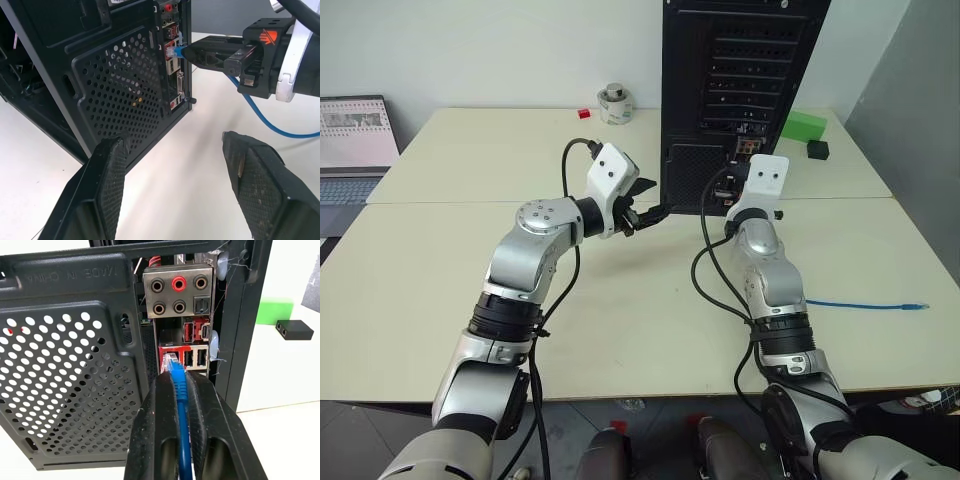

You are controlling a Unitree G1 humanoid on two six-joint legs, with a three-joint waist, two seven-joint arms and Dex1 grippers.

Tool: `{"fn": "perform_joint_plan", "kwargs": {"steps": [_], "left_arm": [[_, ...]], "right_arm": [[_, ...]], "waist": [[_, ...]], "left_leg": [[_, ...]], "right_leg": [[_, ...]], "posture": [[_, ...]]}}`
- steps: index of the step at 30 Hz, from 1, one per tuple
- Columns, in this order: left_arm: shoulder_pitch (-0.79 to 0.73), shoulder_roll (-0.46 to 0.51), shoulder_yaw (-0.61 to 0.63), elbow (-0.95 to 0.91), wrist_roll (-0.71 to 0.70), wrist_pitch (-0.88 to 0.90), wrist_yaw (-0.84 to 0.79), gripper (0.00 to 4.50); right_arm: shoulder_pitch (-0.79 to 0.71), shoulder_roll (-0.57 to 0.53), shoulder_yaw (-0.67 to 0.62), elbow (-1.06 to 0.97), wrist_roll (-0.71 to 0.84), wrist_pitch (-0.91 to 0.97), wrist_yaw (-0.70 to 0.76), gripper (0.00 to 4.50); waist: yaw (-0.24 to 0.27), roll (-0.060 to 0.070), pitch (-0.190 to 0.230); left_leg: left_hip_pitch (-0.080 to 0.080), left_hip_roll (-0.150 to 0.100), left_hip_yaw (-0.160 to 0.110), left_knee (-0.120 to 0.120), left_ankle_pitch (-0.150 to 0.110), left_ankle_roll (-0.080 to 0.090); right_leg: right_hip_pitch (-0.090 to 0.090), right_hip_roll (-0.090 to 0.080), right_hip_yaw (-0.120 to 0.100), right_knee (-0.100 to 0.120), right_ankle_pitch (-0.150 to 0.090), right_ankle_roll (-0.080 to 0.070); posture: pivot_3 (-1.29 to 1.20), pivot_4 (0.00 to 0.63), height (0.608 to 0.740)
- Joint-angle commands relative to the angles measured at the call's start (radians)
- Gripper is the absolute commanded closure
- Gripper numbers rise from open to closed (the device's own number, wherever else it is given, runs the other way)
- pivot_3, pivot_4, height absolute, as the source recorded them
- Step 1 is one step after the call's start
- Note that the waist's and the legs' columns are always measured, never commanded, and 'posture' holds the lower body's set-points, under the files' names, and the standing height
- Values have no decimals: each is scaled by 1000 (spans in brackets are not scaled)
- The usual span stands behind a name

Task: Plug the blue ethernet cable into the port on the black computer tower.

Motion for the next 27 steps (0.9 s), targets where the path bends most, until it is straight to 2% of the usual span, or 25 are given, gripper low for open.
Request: {"fn": "perform_joint_plan", "kwargs": {"steps": [1, 27], "left_arm": [[-9, 8, 9, -47, 6, -22, -5, 1371], [-2, 4, 12, -57, -2, -3, -14, 1371]], "right_arm": [[-15, 5, 0, -48, -14, -27, -27, 4500], [-94, 52, 45, 69, -35, -86, -23, 4500]], "waist": [[0, 0, 0], [-14, 0, 0]], "left_leg": [[0, 0, 0, 0, 0, 0], [1, 1, 1, 0, 0, 0]], "right_leg": [[0, 0, 0, 0, 0, 0], [-1, 1, 1, 2, 0, 0]], "posture": [[0, 150, 740], [0, 150, 740]]}}
